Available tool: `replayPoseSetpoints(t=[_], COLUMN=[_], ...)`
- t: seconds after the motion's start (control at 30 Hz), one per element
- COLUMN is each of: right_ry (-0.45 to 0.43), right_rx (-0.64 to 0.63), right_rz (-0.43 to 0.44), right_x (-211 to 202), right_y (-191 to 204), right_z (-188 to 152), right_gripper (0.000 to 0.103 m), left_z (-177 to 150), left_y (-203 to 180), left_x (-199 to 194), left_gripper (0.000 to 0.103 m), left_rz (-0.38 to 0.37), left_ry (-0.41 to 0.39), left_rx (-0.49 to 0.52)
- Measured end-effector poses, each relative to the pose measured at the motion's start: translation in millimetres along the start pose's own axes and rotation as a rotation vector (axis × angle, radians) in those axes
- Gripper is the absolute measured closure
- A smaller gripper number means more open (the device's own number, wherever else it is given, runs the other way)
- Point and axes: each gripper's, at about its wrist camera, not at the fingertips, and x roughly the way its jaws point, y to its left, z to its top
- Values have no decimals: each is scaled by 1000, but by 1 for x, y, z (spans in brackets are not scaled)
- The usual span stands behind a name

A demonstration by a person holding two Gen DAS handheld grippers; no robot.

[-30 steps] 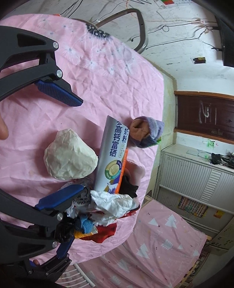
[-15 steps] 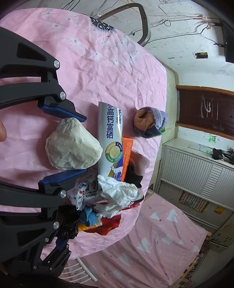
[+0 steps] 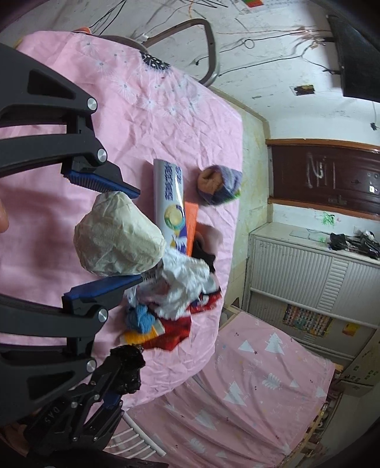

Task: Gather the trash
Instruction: 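Grasp the white paper ball with the left tool while the right tool grasps the black plastic bag, then carry paper ball and black bag to the yellow bin and release both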

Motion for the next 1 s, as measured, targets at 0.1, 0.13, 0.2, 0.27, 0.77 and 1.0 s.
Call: replayPoseSetpoints(t=[0.1, 0.13, 0.2, 0.27, 0.77, 1.0], right_ry=[-36, -48, -72, -89, -208, -232], right_rx=[24, 33, 50, 66, 214, 255], right_rz=[-9, -11, -20, -28, -119, -223], right_x=[-14, -19, -28, -37, -98, -132], right_y=[-13, -18, -29, -38, -125, -165], right_z=[1, 1, 1, 0, -23, -38], right_gripper=[70, 70, 70, 70, 70, 70], left_z=[1, 1, 1, 1, -4, -17], left_y=[-15, -19, -32, -43, -157, -217], left_x=[-7, -8, -8, -7, -1, 4], left_gripper=[60, 60, 60, 60, 60, 60], left_rz=[-3, -3, -1, -5, -61, -119], left_ry=[-15, -16, -16, -12, 9, 28], left_rx=[26, 33, 50, 65, 271, 380])
